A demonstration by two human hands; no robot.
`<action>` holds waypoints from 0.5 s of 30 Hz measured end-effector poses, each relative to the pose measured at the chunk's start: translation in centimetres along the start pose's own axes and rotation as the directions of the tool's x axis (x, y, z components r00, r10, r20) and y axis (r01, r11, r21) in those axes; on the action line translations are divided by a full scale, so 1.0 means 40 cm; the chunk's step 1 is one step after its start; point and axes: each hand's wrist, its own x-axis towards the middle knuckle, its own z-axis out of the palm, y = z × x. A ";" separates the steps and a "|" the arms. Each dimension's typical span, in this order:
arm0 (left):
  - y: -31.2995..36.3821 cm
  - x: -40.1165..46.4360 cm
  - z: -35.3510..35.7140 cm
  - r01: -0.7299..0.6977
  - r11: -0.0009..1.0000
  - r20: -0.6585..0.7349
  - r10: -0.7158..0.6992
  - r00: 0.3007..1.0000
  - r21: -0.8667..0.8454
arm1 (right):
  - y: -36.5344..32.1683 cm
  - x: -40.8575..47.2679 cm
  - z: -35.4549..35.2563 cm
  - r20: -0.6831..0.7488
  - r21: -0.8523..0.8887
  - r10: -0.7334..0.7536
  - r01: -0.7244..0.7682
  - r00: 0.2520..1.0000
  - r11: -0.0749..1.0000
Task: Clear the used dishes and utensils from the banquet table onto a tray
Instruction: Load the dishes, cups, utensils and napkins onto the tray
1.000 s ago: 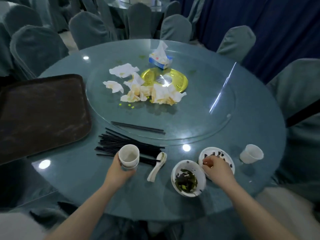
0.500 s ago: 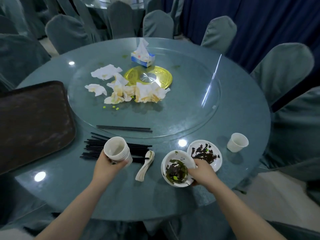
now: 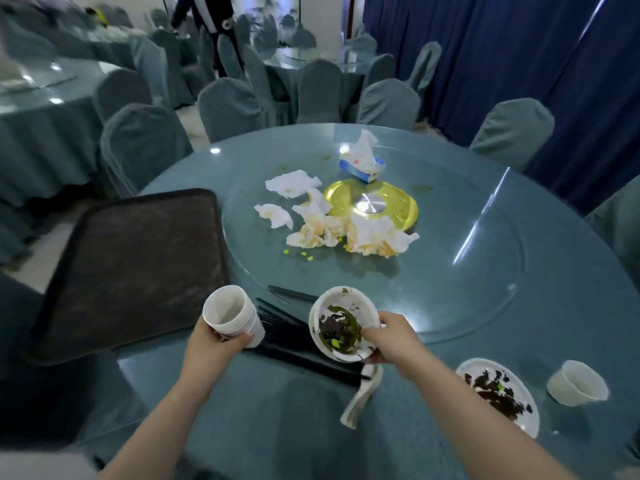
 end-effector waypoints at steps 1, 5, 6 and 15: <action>-0.007 0.020 -0.034 0.003 1.000 -0.029 -0.003 1.000 -0.003 | -0.023 0.016 0.038 0.020 -0.002 0.000 0.000 1.000 1.000; -0.031 0.123 -0.164 0.027 0.999 -0.097 -0.029 0.995 -0.020 | -0.104 0.095 0.199 0.091 0.032 0.021 -0.024 0.996 0.999; -0.039 0.150 -0.194 0.031 0.999 -0.104 -0.032 0.994 -0.020 | -0.120 0.117 0.240 0.102 0.038 0.035 -0.039 0.994 0.998; -0.139 0.346 -0.365 0.111 0.994 -0.135 -0.109 0.985 0.005 | -0.209 0.315 0.601 0.151 0.088 0.145 -0.159 0.978 0.983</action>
